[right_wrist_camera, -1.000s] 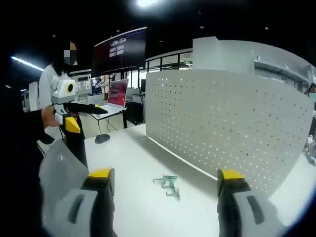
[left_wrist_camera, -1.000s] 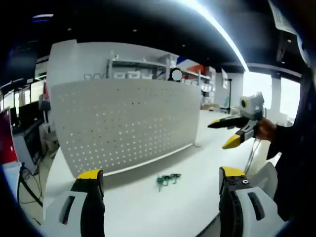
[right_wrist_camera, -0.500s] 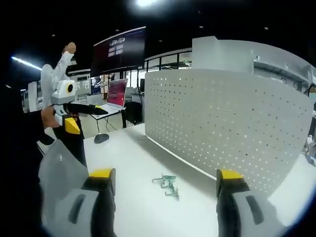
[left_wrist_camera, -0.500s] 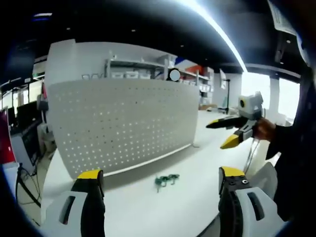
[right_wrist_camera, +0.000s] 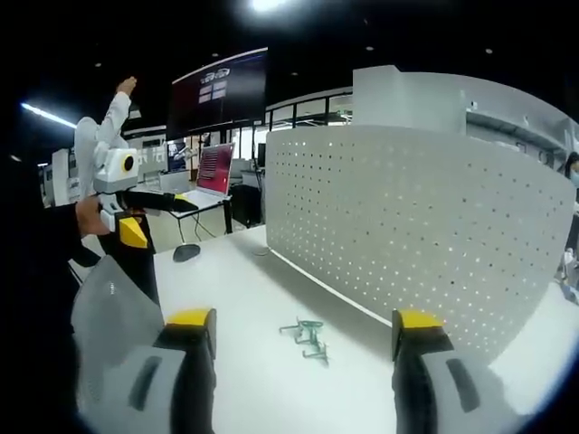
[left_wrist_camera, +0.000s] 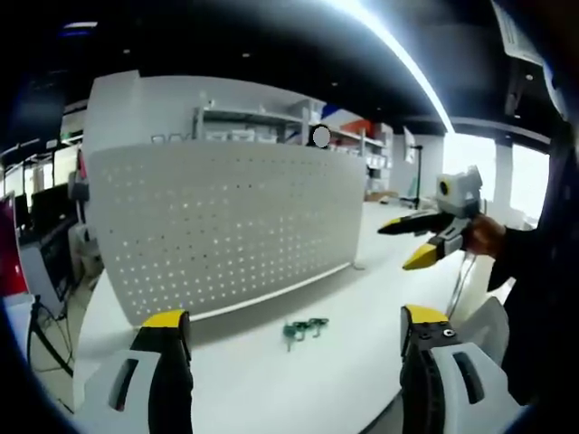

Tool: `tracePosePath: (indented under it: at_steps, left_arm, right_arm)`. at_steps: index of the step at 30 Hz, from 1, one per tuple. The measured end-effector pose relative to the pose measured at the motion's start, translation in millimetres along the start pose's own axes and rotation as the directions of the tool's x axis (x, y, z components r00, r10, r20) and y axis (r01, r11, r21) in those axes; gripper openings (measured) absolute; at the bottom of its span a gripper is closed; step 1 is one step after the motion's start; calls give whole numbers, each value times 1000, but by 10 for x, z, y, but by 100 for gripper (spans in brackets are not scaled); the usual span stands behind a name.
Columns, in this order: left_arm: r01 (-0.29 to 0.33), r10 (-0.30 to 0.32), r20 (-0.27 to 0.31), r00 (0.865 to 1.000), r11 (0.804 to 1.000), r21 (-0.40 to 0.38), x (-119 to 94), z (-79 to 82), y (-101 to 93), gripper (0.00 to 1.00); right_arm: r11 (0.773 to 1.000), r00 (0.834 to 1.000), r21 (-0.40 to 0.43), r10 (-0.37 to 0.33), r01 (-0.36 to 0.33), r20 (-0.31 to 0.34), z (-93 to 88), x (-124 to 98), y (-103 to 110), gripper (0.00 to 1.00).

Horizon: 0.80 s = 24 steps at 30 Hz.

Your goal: Insert the hook assembly into the mounting plate slot until the hook locks in place.

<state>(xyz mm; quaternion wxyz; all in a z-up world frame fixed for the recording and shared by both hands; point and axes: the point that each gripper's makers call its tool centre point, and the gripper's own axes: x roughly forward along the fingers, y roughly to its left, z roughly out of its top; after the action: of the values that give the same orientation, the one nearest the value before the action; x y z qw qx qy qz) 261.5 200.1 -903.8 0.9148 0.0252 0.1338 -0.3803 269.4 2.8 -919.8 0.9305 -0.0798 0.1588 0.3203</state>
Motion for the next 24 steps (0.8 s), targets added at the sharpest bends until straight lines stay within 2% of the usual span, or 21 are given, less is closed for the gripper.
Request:
tracePosePath:
  at_steps: [24]
  left_arm:
    - [2, -2, 4, 1000, 1000, -4, 22, 0, 24, 97]
  right_arm:
    - [1000, 1000, 4, -15, 15, -3, -7, -2, -43, 76]
